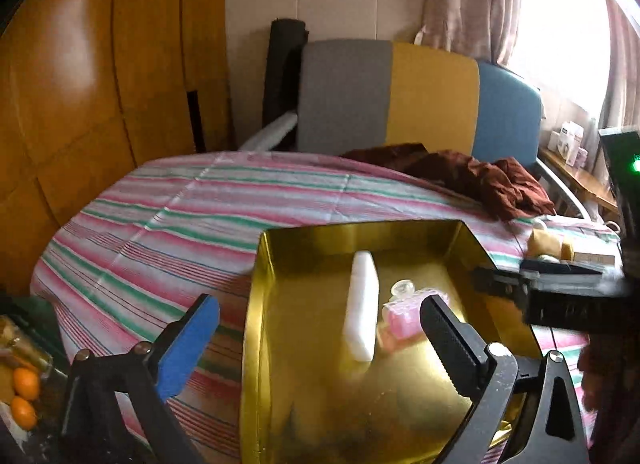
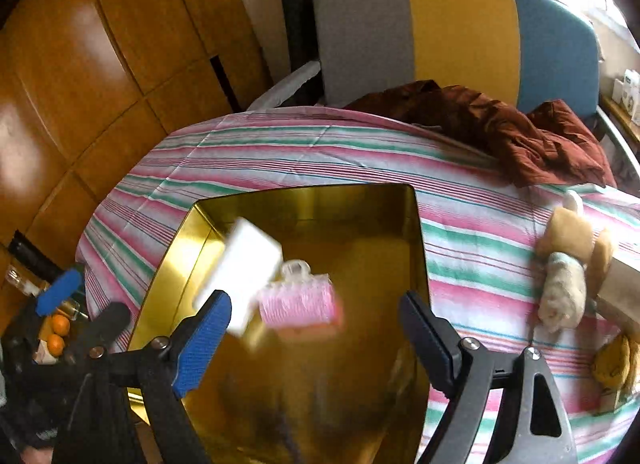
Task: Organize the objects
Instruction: 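Carry soap and roller to the gold tray and release both grippers, then move both grippers back to the item pile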
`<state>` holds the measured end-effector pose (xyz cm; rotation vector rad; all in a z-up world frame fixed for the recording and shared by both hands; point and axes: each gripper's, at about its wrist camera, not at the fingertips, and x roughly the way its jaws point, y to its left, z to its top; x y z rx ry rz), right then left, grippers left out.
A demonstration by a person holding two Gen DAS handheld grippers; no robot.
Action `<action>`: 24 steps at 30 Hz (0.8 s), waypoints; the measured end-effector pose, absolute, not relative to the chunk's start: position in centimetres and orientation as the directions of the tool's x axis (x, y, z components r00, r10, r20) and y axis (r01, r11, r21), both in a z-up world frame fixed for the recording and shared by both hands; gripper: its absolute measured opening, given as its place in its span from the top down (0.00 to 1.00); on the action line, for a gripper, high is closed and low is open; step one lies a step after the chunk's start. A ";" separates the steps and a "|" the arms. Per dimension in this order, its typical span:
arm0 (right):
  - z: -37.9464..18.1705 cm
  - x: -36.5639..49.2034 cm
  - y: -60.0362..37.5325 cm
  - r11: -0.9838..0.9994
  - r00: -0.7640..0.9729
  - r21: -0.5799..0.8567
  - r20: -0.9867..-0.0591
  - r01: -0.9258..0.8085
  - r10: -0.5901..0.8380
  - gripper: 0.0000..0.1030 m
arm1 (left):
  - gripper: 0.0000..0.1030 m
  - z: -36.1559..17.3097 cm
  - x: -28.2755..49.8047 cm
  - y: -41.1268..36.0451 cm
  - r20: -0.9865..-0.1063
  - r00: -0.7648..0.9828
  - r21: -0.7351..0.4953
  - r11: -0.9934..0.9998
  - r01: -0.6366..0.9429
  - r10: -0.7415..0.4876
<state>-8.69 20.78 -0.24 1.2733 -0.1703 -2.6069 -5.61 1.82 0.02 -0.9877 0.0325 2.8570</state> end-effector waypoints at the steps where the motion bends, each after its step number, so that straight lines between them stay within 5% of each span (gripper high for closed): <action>1: -0.2 -8.2 20.8 -0.968 -0.602 0.199 -0.758 0.153 -0.251 0.15 | 0.01 0.2 -5.3 1.8 -0.611 -0.785 -0.017 -0.993 -0.118 0.104; 24: 1.3 -3.0 24.2 -0.996 -0.732 0.086 -0.677 0.027 -0.078 0.15 | 0.00 2.9 -1.7 4.4 -0.569 -0.813 0.019 -0.987 -0.161 0.122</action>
